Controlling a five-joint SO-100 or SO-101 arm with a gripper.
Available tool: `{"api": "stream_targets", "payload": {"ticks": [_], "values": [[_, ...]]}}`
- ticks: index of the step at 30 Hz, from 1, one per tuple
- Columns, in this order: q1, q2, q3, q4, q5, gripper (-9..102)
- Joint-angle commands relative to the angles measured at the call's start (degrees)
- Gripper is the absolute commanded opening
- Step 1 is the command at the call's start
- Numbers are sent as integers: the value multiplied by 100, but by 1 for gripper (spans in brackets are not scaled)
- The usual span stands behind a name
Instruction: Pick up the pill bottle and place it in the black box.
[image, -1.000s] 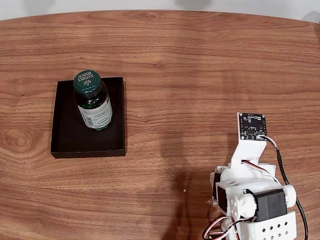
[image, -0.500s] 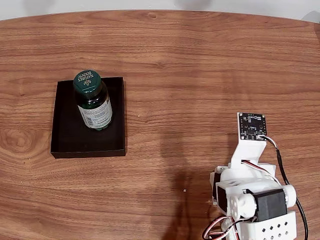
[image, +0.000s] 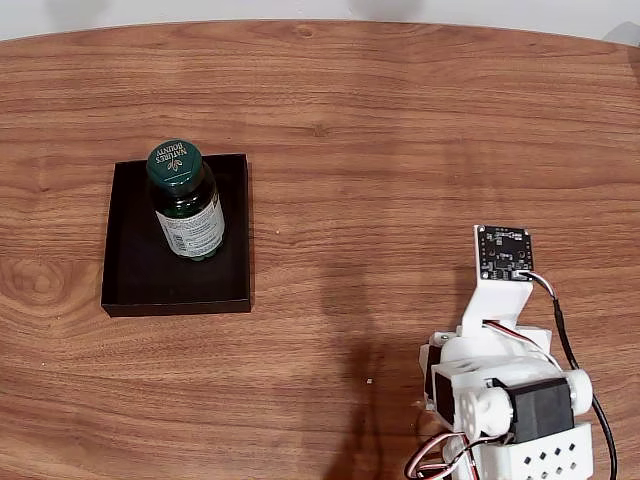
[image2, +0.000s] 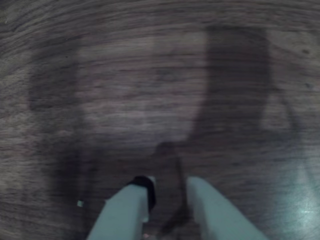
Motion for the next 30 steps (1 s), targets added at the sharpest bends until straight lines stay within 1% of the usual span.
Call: {"api": "stream_targets", "payload": {"ticks": [1,30], "values": [[9,-53,-79,905,79,4],[9,-53,-79,905,-26,4]]}}
